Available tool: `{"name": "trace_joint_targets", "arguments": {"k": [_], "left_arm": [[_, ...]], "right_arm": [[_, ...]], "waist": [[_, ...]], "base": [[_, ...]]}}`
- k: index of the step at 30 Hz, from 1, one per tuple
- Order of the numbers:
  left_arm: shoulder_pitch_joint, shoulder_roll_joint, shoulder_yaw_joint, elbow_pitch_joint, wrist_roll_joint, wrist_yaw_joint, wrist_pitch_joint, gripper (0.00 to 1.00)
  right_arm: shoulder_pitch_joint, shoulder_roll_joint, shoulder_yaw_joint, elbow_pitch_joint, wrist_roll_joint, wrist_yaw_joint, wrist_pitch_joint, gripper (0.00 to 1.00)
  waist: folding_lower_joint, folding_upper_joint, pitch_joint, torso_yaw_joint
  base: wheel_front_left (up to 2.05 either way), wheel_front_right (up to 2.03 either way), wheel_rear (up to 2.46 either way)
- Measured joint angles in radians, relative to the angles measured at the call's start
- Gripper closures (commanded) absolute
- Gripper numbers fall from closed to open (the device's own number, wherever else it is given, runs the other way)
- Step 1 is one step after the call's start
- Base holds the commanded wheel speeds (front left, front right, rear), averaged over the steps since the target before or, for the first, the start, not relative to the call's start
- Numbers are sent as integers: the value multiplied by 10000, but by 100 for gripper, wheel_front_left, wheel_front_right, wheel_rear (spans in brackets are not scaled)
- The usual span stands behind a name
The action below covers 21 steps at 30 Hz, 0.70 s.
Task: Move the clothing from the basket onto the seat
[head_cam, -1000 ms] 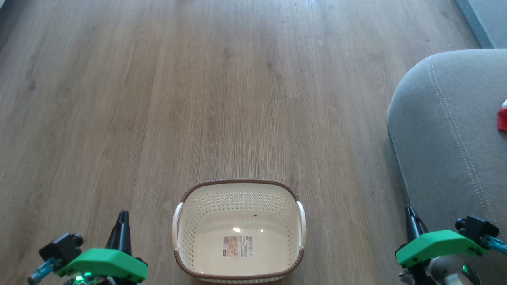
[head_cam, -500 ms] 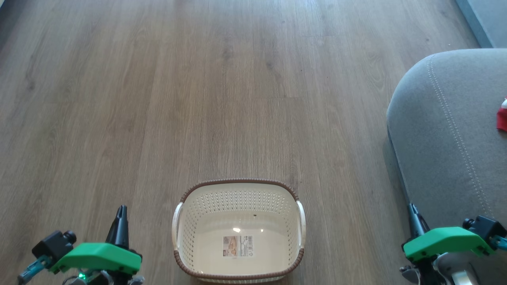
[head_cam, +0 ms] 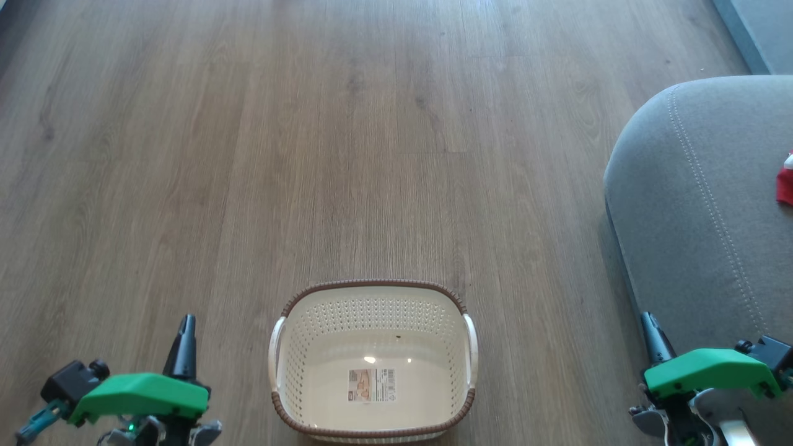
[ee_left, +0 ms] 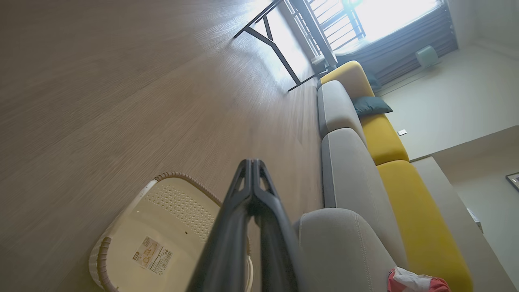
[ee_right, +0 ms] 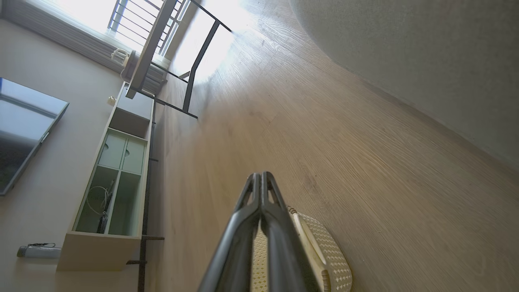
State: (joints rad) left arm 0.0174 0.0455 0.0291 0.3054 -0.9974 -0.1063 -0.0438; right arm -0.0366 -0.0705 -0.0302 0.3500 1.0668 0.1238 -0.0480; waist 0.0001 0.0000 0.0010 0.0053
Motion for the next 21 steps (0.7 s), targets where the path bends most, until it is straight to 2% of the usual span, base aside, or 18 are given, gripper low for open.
{"name": "trace_joint_targets", "arguments": {"k": [21], "left_arm": [[-234, 0, 165, -98, -2217, -81, 564, 100]], "right_arm": [[-5, 67, -357, -257, 1960, 0, 593, 100]], "waist": [[0, 0, 8, -20]], "base": [[0, 0, 0]]}}
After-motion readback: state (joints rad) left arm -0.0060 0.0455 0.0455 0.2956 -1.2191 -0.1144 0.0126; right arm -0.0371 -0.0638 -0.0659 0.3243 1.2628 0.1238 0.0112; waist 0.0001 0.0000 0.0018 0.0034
